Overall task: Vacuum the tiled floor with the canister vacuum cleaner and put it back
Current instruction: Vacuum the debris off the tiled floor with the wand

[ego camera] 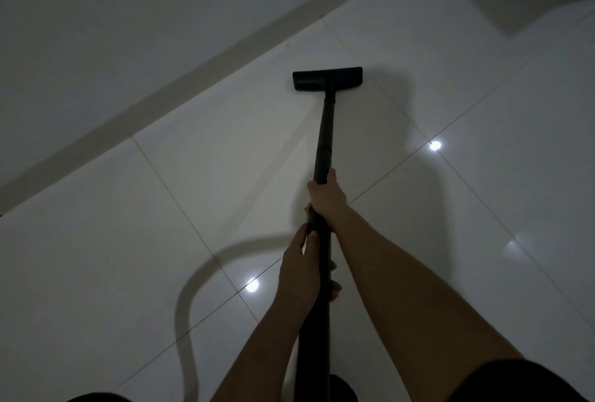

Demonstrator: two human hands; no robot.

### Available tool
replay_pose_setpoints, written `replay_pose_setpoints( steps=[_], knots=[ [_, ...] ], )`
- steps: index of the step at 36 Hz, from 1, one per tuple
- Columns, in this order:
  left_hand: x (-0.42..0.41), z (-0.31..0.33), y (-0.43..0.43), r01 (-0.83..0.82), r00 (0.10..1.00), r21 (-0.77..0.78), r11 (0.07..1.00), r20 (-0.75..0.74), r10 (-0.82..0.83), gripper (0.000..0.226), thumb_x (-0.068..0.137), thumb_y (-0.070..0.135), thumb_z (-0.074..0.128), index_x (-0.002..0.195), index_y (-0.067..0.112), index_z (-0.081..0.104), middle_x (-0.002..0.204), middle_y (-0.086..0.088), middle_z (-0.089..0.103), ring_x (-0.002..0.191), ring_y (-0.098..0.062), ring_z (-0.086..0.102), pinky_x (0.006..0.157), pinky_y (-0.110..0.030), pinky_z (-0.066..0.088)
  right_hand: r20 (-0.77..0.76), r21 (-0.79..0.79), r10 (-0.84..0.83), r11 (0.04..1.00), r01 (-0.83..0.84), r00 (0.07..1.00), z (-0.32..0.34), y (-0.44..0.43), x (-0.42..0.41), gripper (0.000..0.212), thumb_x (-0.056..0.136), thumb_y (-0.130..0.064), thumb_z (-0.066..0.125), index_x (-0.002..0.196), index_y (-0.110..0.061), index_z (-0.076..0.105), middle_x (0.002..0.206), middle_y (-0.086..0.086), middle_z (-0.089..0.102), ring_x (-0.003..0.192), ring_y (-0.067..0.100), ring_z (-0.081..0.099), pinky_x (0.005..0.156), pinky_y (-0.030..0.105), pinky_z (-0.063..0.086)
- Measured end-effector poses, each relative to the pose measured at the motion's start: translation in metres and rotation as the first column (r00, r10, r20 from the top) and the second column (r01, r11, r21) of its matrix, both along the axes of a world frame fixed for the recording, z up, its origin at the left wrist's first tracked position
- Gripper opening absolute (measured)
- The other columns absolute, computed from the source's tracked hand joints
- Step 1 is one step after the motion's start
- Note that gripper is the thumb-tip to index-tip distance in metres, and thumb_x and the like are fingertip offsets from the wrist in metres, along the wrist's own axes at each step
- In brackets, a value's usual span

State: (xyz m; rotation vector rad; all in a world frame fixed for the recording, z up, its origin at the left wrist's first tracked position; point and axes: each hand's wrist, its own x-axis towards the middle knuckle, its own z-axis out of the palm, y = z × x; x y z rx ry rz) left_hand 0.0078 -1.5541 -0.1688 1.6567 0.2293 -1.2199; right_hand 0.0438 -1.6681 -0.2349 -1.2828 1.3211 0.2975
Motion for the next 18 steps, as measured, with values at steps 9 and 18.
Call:
replay_pose_setpoints(
  steps=[9, 18],
  knots=[
    [-0.023, 0.006, -0.025, 0.077, 0.997, 0.002, 0.997, -0.031, -0.077, 0.038, 0.101, 0.029, 0.033, 0.137, 0.027, 0.044, 0.069, -0.012, 0.056, 0.033, -0.015, 0.05, 0.035, -0.02, 0.042, -0.029, -0.02, -0.1, 0.995, 0.099, 0.995, -0.001, -0.027, -0.034, 0.062, 0.099, -0.02, 0.041, 0.153, -0.031, 0.014, 0.098, 0.014, 0.056, 0.05, 0.017, 0.053, 0.04, 0.023, 0.044],
    [-0.07, 0.019, -0.015, 0.289, 0.957, 0.031, 0.957, -0.006, -0.289, 0.036, 0.101, 0.029, 0.034, 0.134, 0.025, 0.048, 0.071, -0.007, 0.059, 0.043, -0.012, 0.057, 0.04, -0.023, 0.049, -0.066, -0.074, -0.235, 0.97, 0.23, 0.97, 0.017, -0.018, -0.104, 0.062, 0.098, -0.019, 0.043, 0.154, -0.026, 0.016, 0.095, 0.01, 0.058, 0.052, 0.014, 0.055, 0.042, 0.021, 0.041]
  ],
)
